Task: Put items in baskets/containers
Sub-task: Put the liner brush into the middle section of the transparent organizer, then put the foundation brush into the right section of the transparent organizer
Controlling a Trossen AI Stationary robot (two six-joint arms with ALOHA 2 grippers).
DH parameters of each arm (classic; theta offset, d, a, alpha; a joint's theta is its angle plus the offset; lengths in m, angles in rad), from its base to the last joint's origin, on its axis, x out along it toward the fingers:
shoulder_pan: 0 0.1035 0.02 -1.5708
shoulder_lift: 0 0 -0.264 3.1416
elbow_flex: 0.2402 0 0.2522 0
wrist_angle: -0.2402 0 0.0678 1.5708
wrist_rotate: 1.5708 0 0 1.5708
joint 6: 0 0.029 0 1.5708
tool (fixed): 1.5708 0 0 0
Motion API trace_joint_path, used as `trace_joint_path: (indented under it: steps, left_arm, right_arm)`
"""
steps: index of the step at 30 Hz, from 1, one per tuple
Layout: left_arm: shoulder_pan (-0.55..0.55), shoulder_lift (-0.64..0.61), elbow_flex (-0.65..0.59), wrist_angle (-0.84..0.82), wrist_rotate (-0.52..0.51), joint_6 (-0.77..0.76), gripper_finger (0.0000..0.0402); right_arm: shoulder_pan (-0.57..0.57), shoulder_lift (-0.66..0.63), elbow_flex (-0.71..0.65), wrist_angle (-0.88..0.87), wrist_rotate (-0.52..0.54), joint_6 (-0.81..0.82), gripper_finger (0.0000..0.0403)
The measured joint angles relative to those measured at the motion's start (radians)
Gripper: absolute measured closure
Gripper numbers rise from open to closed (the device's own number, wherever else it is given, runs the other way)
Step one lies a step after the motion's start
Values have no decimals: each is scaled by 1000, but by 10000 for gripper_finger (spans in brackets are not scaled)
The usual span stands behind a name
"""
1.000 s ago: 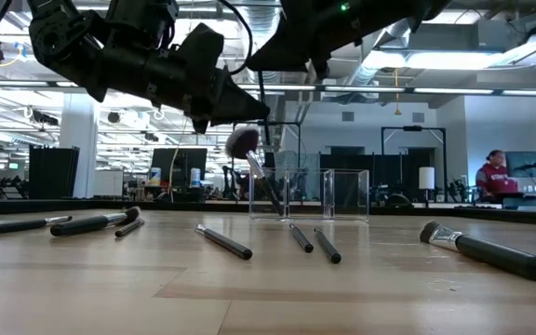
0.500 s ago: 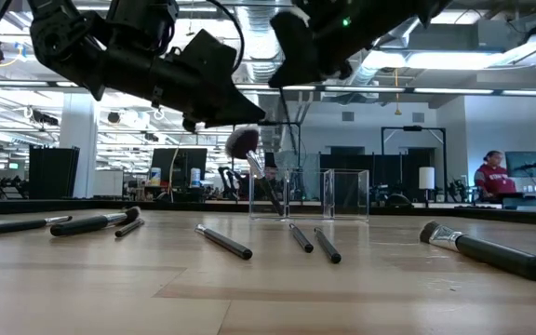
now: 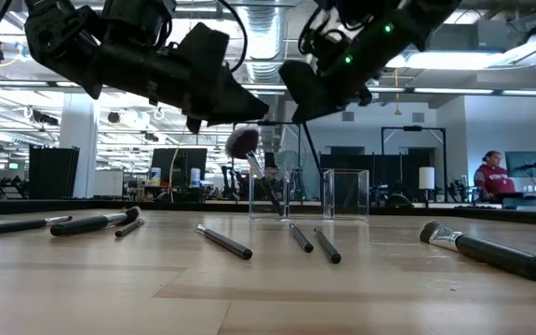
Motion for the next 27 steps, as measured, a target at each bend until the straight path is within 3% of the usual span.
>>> trace_joint_path:
  steps: [6, 18, 24, 27]
  left_arm:
    - [-60, 0, 0, -2, 50, -46, 309]
    - [-163, -1, 0, -126, 39, -106, 309]
    - [-168, -1, 0, -130, 34, -105, 309]
    - [-168, -1, 0, -130, 34, -104, 309]
  right_arm:
    - [-20, 0, -19, 3, -57, 90, 380]
    - [0, 0, -20, -6, -67, 112, 304]
    - [94, -6, -19, -13, -324, 220, 279]
    - [162, -12, -19, -35, -377, 289, 269]
